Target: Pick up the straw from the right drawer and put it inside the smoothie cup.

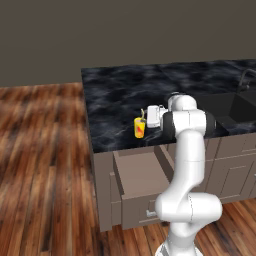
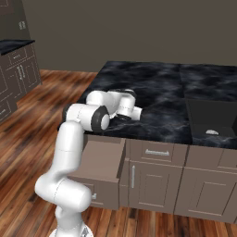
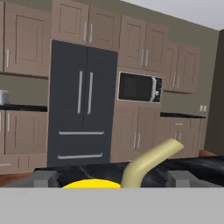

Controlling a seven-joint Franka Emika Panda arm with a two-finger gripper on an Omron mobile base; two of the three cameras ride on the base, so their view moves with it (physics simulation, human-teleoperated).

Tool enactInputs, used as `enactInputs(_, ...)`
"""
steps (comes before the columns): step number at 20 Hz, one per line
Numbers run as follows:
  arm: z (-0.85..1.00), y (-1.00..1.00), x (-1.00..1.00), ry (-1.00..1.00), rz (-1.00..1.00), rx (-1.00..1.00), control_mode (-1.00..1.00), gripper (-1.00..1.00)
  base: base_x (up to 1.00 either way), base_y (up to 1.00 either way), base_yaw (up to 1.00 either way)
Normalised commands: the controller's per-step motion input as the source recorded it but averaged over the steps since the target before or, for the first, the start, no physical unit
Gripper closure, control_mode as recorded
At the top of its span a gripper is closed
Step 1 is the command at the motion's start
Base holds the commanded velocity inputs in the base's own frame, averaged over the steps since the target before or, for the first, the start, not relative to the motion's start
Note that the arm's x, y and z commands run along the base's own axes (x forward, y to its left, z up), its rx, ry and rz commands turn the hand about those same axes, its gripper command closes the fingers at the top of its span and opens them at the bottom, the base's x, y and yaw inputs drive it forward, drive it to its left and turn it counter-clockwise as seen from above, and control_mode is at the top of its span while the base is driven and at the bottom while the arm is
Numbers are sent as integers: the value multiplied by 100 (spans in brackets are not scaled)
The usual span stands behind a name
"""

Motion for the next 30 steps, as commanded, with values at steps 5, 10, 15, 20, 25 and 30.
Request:
enactInputs(5, 12, 18, -13, 0, 0, -10, -100, -100, 0, 0, 0)
enactInputs(10, 21, 24, -14, 7, -1, -15, -100, -100, 0, 0, 0)
enactInputs(15, 24, 4, -11, 16, -6, -14, -100, -100, 0, 0, 0)
enactInputs(20, 15, -2, -4, 20, -12, -11, -100, -100, 0, 0, 0)
enactInputs(25, 1, -8, -10, 18, -15, -12, -100, -100, 0, 0, 0)
enactInputs(30, -1, -4, -2, 16, -16, -14, -100, -100, 0, 0, 0)
